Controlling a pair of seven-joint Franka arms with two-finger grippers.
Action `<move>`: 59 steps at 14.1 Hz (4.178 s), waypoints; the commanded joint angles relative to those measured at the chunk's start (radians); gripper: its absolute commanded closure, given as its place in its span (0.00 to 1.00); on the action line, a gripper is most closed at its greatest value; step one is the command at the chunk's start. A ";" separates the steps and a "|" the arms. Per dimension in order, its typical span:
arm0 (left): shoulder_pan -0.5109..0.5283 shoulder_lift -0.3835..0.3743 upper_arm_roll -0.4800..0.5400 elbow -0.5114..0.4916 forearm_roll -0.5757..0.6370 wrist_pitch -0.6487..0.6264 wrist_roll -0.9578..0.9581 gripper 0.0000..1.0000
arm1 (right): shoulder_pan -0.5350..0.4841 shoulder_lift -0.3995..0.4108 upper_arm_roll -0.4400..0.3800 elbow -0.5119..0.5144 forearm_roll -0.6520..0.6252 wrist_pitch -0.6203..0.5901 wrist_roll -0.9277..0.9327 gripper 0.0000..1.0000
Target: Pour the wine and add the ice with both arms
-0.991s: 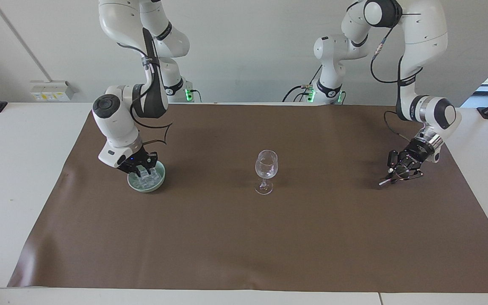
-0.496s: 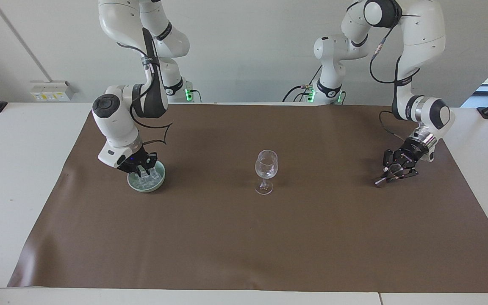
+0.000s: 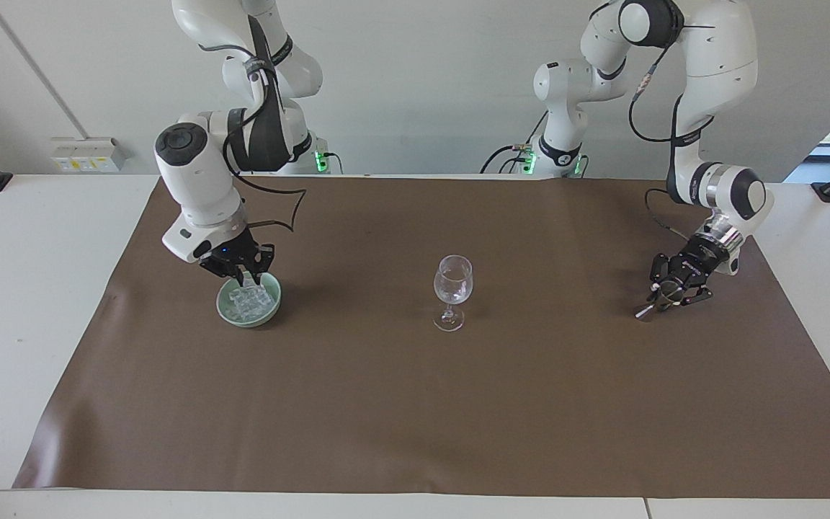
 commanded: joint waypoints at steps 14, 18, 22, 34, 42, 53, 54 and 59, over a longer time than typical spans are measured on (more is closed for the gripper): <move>0.010 -0.028 0.008 0.232 0.455 -0.023 0.096 0.03 | 0.002 0.032 0.257 0.336 0.068 -0.157 0.622 1.00; 0.004 -0.054 -0.001 0.303 0.584 -0.026 0.133 0.02 | 0.023 0.107 0.357 0.407 0.072 -0.052 0.786 1.00; 0.002 -0.086 -0.042 0.383 0.686 -0.032 0.142 0.02 | 0.136 0.209 0.352 0.499 0.060 0.033 0.895 1.00; 0.005 -0.284 -0.409 0.545 1.285 0.016 0.150 0.00 | 0.219 0.261 0.355 0.427 0.039 0.106 0.930 1.00; 0.001 -0.304 -0.487 0.783 1.434 -0.205 0.494 0.00 | 0.219 0.292 0.354 0.410 0.029 0.142 0.917 1.00; -0.128 -0.377 -0.444 0.762 1.581 -0.337 0.748 0.00 | 0.216 0.304 0.355 0.412 0.025 0.159 0.925 0.43; -0.128 -0.356 -0.417 0.791 1.566 -0.360 0.748 0.00 | 0.216 0.304 0.355 0.415 0.025 0.159 0.926 0.31; -0.124 -0.388 -0.409 0.757 1.579 -0.372 0.761 0.00 | 0.212 0.301 0.354 0.427 -0.006 0.157 0.923 0.00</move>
